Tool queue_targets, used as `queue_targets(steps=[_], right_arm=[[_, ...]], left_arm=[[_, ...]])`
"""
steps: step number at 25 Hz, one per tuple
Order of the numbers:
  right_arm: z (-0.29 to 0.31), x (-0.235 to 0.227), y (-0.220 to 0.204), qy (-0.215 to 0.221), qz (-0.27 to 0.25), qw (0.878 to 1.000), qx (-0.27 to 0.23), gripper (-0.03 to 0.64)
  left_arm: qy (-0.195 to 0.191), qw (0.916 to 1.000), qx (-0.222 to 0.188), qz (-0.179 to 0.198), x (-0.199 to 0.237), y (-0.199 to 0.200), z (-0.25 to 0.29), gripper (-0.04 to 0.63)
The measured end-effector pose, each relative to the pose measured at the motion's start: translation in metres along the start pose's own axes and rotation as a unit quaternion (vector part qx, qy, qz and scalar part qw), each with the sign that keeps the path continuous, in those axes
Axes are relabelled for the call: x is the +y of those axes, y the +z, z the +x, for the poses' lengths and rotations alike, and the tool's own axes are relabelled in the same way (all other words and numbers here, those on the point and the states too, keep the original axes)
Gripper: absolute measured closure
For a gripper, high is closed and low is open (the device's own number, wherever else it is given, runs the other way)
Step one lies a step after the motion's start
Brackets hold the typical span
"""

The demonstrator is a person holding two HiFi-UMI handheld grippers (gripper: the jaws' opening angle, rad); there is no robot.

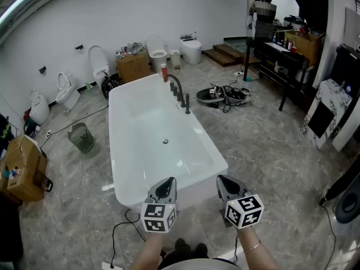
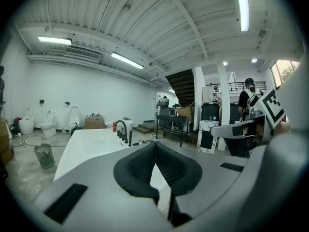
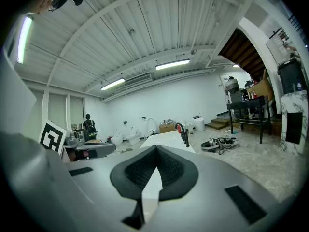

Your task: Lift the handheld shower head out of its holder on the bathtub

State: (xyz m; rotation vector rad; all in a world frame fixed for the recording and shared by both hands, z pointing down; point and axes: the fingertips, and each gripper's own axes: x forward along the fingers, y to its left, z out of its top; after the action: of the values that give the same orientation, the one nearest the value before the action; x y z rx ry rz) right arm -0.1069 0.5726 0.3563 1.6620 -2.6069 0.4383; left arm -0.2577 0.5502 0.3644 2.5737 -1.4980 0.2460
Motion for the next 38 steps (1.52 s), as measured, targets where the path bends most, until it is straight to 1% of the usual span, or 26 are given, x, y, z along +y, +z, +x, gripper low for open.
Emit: queue_targets(steps=[4, 7, 13, 17, 22, 26, 28, 30, 33, 38], right_arm=[[-0.003, 0.002, 0.006, 0.001, -0.001, 1.000, 0.002, 0.614], [-0.004, 0.002, 0.007, 0.008, -0.006, 1.000, 0.003, 0.612], [-0.001, -0.010, 0.000, 0.013, -0.001, 1.000, 0.006, 0.612], [0.013, -0.025, -0.001, 0.012, 0.006, 1.000, 0.004, 0.612], [0.050, -0.052, 0.000, 0.007, 0.008, 1.000, 0.007, 0.611], [0.098, -0.083, 0.005, 0.008, 0.011, 1.000, 0.013, 0.611], [0.134, -0.102, 0.012, 0.009, 0.010, 1.000, 0.018, 0.611], [0.175, -0.123, 0.019, 0.009, 0.014, 1.000, 0.023, 0.611], [0.243, -0.154, 0.023, 0.013, 0.020, 0.999, 0.036, 0.611], [0.365, -0.192, 0.040, 0.022, 0.018, 0.998, 0.058, 0.611]], left_arm=[[-0.003, 1.0000, 0.000, 0.003, -0.004, 0.008, -0.001, 0.575], [0.000, 1.0000, -0.005, -0.001, -0.007, 0.010, 0.001, 0.575], [0.009, 0.9999, -0.008, -0.001, -0.009, 0.008, 0.017, 0.575], [0.016, 0.9999, -0.002, 0.006, -0.001, 0.006, 0.042, 0.575], [0.013, 0.9999, 0.000, 0.008, 0.018, 0.008, 0.094, 0.574], [0.011, 0.9999, 0.007, 0.005, 0.038, 0.009, 0.154, 0.563], [0.008, 0.9999, 0.013, 0.003, 0.053, 0.013, 0.190, 0.540], [0.006, 0.9998, 0.020, 0.001, 0.071, 0.017, 0.227, 0.538], [0.009, 0.9996, 0.028, -0.003, 0.104, 0.017, 0.283, 0.537], [0.018, 0.9988, 0.043, -0.014, 0.176, 0.024, 0.377, 0.537]])
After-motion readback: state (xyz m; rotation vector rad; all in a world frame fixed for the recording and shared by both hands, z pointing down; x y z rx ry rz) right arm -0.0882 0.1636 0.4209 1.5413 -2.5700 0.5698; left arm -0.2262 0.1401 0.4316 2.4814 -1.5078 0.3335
